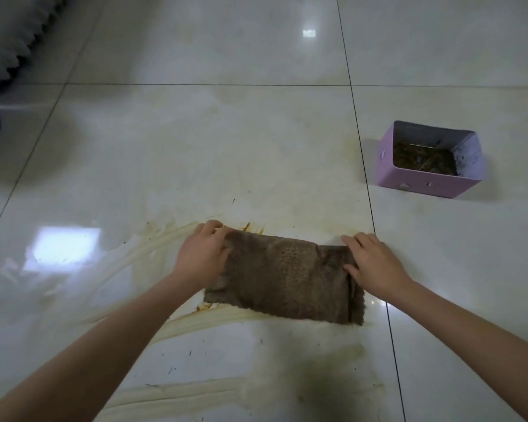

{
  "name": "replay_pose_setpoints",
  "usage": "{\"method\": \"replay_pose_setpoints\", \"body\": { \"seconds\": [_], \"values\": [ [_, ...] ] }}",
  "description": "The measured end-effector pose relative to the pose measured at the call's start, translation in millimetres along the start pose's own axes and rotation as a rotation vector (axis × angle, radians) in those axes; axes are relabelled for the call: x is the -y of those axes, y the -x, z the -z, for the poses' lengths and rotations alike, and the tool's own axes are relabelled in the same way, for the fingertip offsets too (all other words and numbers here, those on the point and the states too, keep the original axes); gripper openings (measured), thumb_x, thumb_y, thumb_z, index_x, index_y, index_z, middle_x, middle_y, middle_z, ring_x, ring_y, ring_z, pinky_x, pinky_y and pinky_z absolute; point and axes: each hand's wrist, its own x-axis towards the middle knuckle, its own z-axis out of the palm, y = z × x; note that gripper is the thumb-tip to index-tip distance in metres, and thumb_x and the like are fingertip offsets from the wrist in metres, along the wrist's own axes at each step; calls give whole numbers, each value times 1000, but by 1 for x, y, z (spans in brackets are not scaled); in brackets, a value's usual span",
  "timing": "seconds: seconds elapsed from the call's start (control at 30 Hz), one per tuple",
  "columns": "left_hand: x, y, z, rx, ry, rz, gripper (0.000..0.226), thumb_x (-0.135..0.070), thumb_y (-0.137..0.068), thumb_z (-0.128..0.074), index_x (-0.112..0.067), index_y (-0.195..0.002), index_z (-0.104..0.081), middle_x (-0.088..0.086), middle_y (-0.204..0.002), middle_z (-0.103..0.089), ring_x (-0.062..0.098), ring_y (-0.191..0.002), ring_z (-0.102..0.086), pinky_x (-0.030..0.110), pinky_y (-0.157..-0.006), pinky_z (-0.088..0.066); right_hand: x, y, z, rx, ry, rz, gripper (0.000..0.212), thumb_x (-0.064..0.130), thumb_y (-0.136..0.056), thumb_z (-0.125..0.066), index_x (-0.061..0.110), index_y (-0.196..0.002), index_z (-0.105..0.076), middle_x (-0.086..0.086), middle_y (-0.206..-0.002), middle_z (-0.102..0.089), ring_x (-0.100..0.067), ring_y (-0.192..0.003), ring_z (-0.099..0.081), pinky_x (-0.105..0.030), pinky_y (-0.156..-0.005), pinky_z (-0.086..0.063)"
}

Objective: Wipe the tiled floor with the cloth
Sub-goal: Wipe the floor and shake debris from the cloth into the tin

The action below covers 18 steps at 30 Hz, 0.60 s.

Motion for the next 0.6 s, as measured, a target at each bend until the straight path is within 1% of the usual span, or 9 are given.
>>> {"method": "replay_pose_setpoints", "body": {
  "seconds": [0.07, 0.13, 0.17, 0.23, 0.27, 0.33, 0.43, 0.5, 0.6],
  "values": [
    [-8, -13, -6, 68, -107, -12, 52, -30, -96, -52, -22, -145, -36, 2, -148, -34, 22, -135, -31, 37, -109, -33, 2, 3, -4, -31, 26, -30, 41, 36, -93, -56, 17, -129, -51, -3, -120, -51, -22, -116, -45, -30, -94, -35],
    [-10, -24, -11, 113, -180, -15, 55, -35, -95, -54, -22, -145, -36, 2, -149, -31, 23, -136, -29, 38, -110, -29, 0, 7, -5, -60, -31, -71, 24, 32, -88, -61, 16, -106, -60, -2, -105, -49, -21, -105, -46, -28, -85, -35],
    [-9, -27, -12, 123, -197, -24, 49, -37, -94, -55, -22, -139, -42, 2, -147, -33, 23, -134, -31, 38, -109, -30, -2, 8, -5, -80, -120, -81, 17, 27, -85, -64, 15, -96, -60, -1, -100, -47, -20, -99, -46, -26, -80, -35],
    [-8, -31, -10, 123, -202, -65, 26, -36, -91, -58, -24, -114, -56, -1, -136, -42, 20, -125, -38, 36, -104, -33, -6, 12, 0, -85, -444, -128, 12, 15, -81, -66, 14, -83, -55, 0, -90, -48, -16, -86, -48, -21, -70, -36],
    [-8, -32, -8, 124, -199, -89, 14, -34, -90, -60, -25, -101, -55, -3, -128, -47, 19, -119, -41, 34, -101, -33, -8, 14, 4, -74, -616, -171, 13, 11, -82, -65, 16, -81, -52, 0, -84, -52, -11, -77, -51, -16, -62, -38],
    [-8, -31, -1, 130, -167, -114, 12, -29, -88, -61, -27, -87, -49, -6, -108, -54, 17, -106, -50, 30, -93, -34, -10, 20, 9, -54, -843, -244, 17, 12, -87, -61, 22, -82, -49, 1, -70, -55, -3, -57, -50, -13, -50, -38],
    [-4, -29, 12, 169, 28, -29, 17, -24, -88, -63, -24, -82, -47, -2, -85, -62, 22, -85, -58, 32, -75, -44, -13, 26, 12, -110, -944, -289, 18, 13, -92, -60, 26, -86, -49, 0, -74, -58, -9, -64, -53, -23, -58, -42],
    [-1, -26, 22, 174, 184, 36, 19, -21, -88, -67, -23, -84, -48, 1, -82, -63, 22, -80, -60, 35, -70, -50, -14, 25, 21, -206, -1049, -302, 19, 7, -92, -61, 22, -86, -52, -3, -77, -57, -13, -69, -54, -28, -63, -43],
    [1, -30, 37, 12, 368, 100, 15, -20, -87, -70, -25, -91, -57, -6, -87, -64, 12, -77, -60, 23, -66, -49, -13, 20, 55, -407, -1164, -267, 17, -2, -91, -60, 15, -90, -55, -5, -79, -59, 2, -65, -57, -19, -66, -46]
  ]
}}
